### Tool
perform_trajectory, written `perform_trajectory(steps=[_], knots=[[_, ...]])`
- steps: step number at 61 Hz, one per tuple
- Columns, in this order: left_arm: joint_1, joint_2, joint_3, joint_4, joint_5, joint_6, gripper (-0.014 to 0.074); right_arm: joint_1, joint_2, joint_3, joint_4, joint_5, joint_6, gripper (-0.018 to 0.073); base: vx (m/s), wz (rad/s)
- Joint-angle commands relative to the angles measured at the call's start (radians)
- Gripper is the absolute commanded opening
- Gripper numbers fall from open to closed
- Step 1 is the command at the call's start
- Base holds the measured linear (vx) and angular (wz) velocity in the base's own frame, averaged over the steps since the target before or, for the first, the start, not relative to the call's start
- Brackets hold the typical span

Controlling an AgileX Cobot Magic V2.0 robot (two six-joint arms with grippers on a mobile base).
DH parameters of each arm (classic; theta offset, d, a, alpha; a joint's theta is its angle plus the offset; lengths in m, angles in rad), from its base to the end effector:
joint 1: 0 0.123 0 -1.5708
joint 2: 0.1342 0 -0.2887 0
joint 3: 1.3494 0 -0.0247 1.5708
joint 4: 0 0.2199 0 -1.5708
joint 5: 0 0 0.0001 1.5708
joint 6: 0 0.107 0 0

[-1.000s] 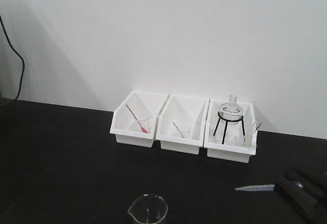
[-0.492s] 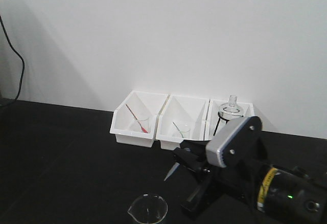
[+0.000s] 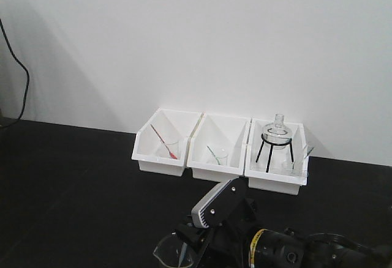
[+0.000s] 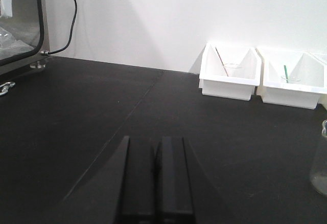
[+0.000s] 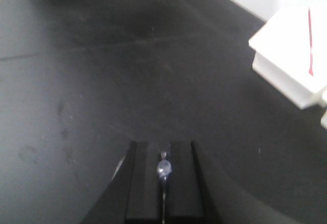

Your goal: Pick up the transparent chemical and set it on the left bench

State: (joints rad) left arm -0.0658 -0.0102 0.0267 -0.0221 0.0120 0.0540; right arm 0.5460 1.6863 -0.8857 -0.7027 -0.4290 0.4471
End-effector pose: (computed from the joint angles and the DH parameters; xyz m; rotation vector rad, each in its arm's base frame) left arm 0.0379 -0.0025 0.2051 0.0741 1.5103 -0.0274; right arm 0.2838 0.2061 0.2394 -0.8905 1.7517 0.4869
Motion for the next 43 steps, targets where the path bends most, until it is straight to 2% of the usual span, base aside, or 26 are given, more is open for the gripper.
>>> perform_trajectory(steps=[1, 11, 21, 27, 33, 43], knots=[[-0.002, -0.019, 0.016, -0.001, -0.078, -0.008, -0.0003, -0.001, -0.033, -0.034, 0.045, -0.057, -0.001, 0.0074, 0.00, 0.00], [-0.002, -0.019, 0.016, -0.001, -0.078, -0.008, -0.0003, -0.001, -0.033, -0.034, 0.081, -0.049, -0.001, 0.0229, 0.00, 0.00], [-0.002, -0.019, 0.016, -0.001, -0.078, -0.008, -0.0003, -0.001, -0.033, -0.034, 0.129, -0.045, 0.029, 0.0462, 0.00, 0.00], [-0.002, -0.019, 0.016, -0.001, -0.078, -0.008, -0.0003, -0.001, -0.043, -0.033, 0.128, -0.019, 0.053, 0.0554, 0.00, 0.00], [-0.002, -0.019, 0.016, -0.001, -0.078, -0.008, -0.0003, -0.001, -0.103, -0.009, 0.121, 0.051, 0.082, 0.0573, 0.00, 0.00], [-0.002, -0.019, 0.016, -0.001, -0.078, -0.008, -0.0003, -0.009, -0.366, 0.119, 0.122, 0.132, 0.073, 0.0545, 0.00, 0.00]])
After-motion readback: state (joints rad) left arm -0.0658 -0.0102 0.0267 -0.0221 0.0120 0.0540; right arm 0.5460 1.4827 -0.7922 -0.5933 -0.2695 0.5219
